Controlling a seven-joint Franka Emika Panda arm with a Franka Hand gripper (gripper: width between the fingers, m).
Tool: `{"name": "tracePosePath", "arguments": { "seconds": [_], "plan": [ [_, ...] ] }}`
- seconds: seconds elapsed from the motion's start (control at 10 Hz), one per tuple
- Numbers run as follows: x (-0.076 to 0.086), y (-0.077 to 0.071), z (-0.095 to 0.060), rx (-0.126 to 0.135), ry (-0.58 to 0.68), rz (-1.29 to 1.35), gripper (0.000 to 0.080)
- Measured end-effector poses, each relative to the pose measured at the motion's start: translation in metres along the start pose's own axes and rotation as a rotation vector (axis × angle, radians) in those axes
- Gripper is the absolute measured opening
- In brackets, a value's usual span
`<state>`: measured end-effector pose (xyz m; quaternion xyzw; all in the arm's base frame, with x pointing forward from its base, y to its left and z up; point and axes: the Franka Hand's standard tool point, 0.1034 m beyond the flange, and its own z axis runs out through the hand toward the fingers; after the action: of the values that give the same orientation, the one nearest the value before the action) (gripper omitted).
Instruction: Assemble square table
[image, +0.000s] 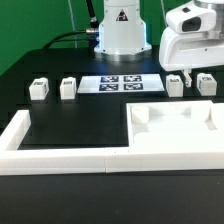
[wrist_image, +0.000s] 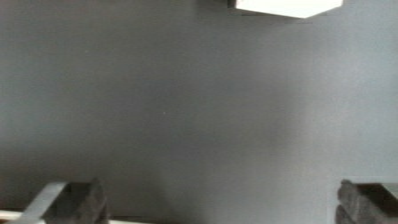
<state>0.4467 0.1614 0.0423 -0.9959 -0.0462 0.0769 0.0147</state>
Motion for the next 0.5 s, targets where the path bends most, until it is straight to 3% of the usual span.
{"name": "tracePosePath", "arguments": {
  "seconds": [0.2,0.5],
  "plan": [
    [-0.0177,-0.0100,0.0022,-0.024,-0.195,0.005,0.0649],
    [-0.0217,-0.0061,0.0038,-0.047,-0.360,-0.003,0.0649]
  ]
}}
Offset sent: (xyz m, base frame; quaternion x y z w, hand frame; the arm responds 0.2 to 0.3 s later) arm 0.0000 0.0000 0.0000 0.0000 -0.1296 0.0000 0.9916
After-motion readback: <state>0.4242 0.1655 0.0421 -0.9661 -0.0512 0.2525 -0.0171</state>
